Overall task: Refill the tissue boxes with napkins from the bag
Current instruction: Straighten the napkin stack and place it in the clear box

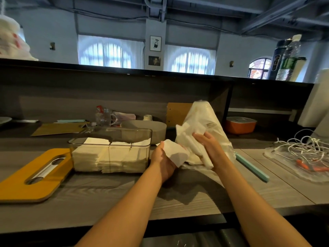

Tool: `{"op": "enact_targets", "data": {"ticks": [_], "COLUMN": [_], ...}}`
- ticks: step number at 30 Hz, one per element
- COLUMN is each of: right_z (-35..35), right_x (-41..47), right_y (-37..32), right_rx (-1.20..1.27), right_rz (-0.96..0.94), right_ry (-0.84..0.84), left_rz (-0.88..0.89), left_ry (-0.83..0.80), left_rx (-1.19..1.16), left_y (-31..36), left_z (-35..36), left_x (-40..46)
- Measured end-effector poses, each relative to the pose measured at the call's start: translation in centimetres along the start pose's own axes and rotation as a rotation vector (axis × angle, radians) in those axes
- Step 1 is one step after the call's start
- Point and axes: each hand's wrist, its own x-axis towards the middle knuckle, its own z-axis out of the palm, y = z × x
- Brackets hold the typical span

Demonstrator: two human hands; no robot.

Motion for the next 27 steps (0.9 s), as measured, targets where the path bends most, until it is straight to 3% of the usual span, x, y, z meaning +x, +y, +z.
{"op": "enact_targets", "data": {"ticks": [1, 4, 8, 16, 18, 22, 24, 27], "right_z": [0.3, 0.9, 0.5, 1.2, 0.8, -1.0, -1.6, -1.1], "right_x": [0.1, 0.6, 1.0, 0.9, 0.9, 0.8, 0.8, 0.5], "right_y": [0.2, 1.4, 2.2, 2.3, 2.1, 0.4, -0.1, -0.2], "right_rx": [-0.146, -0.516, -0.482, -0.466, -0.38, 0.124, 0.287, 0.41], "right_rz": [-0.006, -0.051, -0.092, -0.211, -0.208, -0.215, -0.196, -0.088], "right_ry": [-0.027, 0.038, 0.126, 0.259, 0.338, 0.527, 0.477, 0.203], "left_rz": [-0.057, 0.102, 0.133, 0.234, 0.231, 0.201, 0.184, 0.156], "left_ry": [-0.066, -0.081, -0.175, -0.174, -0.158, -0.078, -0.035, -0.042], "left_rx": [0.036, 0.163, 0.389, 0.619, 0.621, 0.511, 0.347, 0.143], "left_y": [-0.1, -0.2, -1.2, -2.6, -2.6, -2.1, -1.3, -0.2], "left_z": [-0.2, -1.1, -0.7, -0.9, -0.7, -0.6, -0.7, -0.7], "left_x": [0.0, 0.9, 0.1, 0.4, 0.3, 0.4, 0.6, 0.2]}}
